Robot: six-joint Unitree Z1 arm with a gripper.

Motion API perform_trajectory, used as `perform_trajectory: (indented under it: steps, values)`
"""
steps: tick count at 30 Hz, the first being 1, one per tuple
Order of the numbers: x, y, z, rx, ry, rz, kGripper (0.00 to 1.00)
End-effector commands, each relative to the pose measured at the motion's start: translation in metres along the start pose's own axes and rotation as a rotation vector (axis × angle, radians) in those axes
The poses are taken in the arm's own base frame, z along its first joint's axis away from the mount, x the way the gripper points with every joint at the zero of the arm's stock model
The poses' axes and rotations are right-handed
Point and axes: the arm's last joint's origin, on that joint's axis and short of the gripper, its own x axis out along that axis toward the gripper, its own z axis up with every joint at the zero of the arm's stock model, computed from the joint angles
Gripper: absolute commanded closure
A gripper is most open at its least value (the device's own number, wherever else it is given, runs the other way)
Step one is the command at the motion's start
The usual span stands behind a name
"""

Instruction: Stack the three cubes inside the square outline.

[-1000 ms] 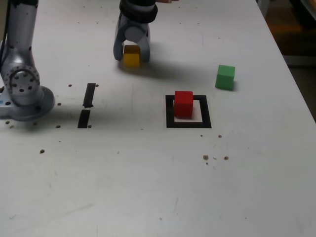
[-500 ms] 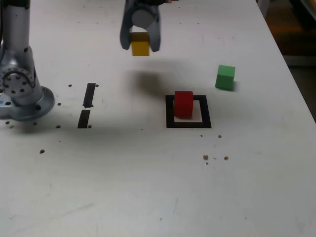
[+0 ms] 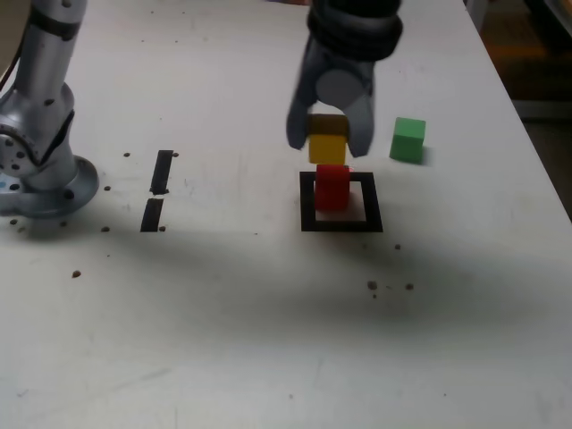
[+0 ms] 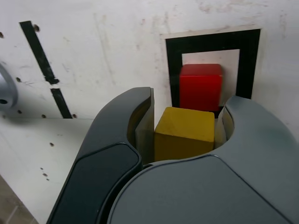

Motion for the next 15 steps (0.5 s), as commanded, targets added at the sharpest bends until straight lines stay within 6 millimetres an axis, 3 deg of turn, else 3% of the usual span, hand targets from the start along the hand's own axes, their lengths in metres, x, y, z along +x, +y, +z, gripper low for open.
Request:
perform_trajectory:
  steps: [1, 15]
  values:
    - [0.000, -0.003, 0.003, 0.005, 0.001, -0.002, 0.89]
    - [0.023, 0.009, 0.010, -0.033, 0.056, 0.023, 0.89]
